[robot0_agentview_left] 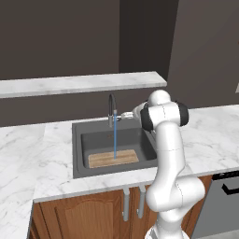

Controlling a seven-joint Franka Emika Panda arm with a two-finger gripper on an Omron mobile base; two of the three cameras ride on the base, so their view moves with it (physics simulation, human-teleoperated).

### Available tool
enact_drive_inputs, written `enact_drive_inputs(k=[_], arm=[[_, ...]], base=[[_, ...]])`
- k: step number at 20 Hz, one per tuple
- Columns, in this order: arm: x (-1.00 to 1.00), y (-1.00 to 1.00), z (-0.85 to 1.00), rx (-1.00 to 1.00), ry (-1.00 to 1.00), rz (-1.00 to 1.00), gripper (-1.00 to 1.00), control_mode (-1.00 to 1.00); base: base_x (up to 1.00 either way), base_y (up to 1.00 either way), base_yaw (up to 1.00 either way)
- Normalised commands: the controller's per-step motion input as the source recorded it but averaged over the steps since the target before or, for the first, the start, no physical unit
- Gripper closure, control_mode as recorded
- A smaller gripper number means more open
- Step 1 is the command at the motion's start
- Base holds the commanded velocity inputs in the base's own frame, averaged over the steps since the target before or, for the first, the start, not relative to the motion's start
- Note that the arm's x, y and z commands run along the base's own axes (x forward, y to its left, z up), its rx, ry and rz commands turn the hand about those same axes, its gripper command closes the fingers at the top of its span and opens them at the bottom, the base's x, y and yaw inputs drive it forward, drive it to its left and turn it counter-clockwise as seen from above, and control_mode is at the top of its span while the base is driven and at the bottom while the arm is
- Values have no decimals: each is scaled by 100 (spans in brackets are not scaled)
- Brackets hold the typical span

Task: Turn on the sink faucet with hot water and rinse the cutting board for ten seconds, then turn off the faucet. Push the cutting board to reach the water if necessary.

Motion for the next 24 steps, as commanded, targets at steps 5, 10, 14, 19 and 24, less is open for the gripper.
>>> enact_drive_inputs(k=[5, 10, 14, 19, 24], arm=[[0, 18, 0, 0, 0, 0, -100, -100], [0, 15, 0, 0, 0, 0, -100, -100], [0, 6, 0, 0, 0, 0, -100, -100], [0, 14, 0, 0, 0, 0, -100, -100], [0, 31, -3, 0, 0, 0, -100, -100]], base=[[0, 0, 0], [0, 0, 0], [0, 0, 0], [0, 0, 0], [0, 0, 0]])
